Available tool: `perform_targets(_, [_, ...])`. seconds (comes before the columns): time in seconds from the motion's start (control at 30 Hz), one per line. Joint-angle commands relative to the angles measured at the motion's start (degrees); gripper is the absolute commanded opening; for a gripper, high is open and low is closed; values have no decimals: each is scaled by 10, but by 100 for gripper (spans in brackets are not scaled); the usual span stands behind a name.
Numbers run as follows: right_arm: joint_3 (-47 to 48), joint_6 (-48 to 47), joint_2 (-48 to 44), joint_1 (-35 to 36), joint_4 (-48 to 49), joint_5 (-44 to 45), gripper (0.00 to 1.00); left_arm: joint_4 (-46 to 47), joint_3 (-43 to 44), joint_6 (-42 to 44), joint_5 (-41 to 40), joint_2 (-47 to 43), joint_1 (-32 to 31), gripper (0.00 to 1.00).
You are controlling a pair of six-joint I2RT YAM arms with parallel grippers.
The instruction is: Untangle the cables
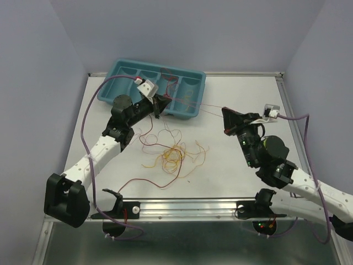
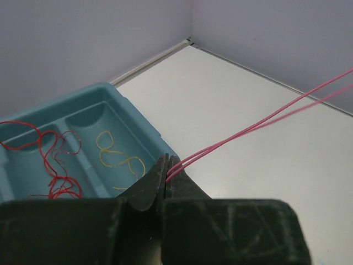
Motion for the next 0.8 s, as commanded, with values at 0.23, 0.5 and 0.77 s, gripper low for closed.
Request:
perform_targets(0.23, [-100,93,110,-1,16,-1,1,-145,228,22,-37,29,23,0])
perform_targets(0.5, [-140,48,132,-1,92,-80,63,-289,468,76,-119,80,23,0])
perform_targets(0.77, [-185,-3,142,-1,178,-135,96,-334,562,115,-232,102,23,0])
